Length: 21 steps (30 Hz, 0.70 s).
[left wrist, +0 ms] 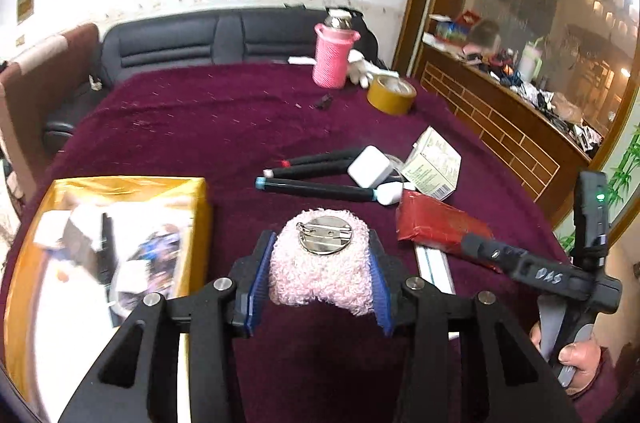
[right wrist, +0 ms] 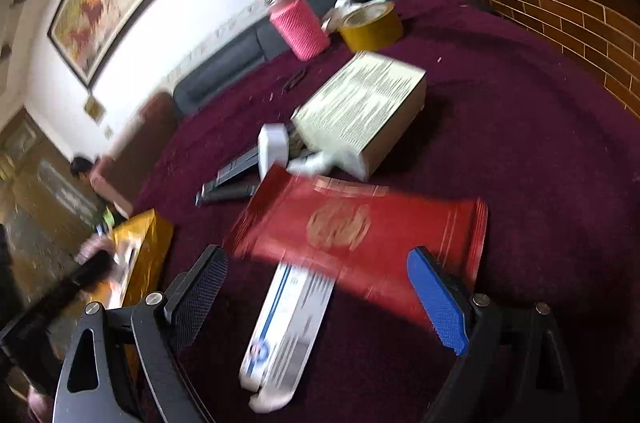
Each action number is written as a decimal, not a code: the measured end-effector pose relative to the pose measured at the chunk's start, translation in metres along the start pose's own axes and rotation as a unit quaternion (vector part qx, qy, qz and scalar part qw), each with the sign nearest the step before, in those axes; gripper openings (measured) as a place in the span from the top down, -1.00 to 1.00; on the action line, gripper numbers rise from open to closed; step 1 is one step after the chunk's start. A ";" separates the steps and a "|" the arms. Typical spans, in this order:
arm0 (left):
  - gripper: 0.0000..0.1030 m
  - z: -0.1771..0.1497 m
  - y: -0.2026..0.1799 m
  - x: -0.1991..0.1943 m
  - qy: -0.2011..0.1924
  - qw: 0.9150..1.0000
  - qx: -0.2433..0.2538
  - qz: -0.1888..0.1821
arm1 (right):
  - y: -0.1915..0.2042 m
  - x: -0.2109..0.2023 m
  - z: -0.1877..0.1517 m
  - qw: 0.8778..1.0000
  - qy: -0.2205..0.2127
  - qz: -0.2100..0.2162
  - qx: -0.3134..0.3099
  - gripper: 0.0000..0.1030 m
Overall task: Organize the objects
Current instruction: 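Grasp the pink fuzzy brooch with the left gripper, then carry the brooch over the tray while the right gripper grasps the ointment tube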
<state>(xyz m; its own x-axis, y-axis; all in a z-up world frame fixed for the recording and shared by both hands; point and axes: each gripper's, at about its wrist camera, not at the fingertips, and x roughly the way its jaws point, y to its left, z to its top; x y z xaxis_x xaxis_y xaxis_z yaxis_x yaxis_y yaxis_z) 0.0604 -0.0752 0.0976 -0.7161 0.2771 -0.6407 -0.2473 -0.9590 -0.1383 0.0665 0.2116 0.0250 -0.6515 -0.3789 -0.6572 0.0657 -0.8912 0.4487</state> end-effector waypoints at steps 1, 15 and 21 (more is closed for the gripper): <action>0.17 -0.004 0.004 -0.007 -0.004 1.000 -0.001 0.002 | 0.009 0.001 -0.004 1.000 0.009 -0.016 -0.015 -0.84; 0.17 -0.050 0.093 -0.069 -0.037 0.995 -0.089 0.023 | 0.070 0.064 -0.019 0.971 0.071 -0.197 -0.117 -0.35; 0.17 -0.061 0.110 -0.078 -0.043 0.993 -0.112 0.020 | 0.041 0.040 -0.014 0.985 0.084 -0.143 -0.049 0.35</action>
<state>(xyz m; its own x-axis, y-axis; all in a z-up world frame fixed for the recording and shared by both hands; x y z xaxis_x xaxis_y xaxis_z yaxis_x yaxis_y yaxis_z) 0.1291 -0.2058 0.0860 -0.7776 0.2340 -0.5835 -0.0742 -0.9558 -0.2844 0.0538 0.1564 0.0084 -0.5205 -0.1367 -0.8428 -0.0244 -0.9843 0.1747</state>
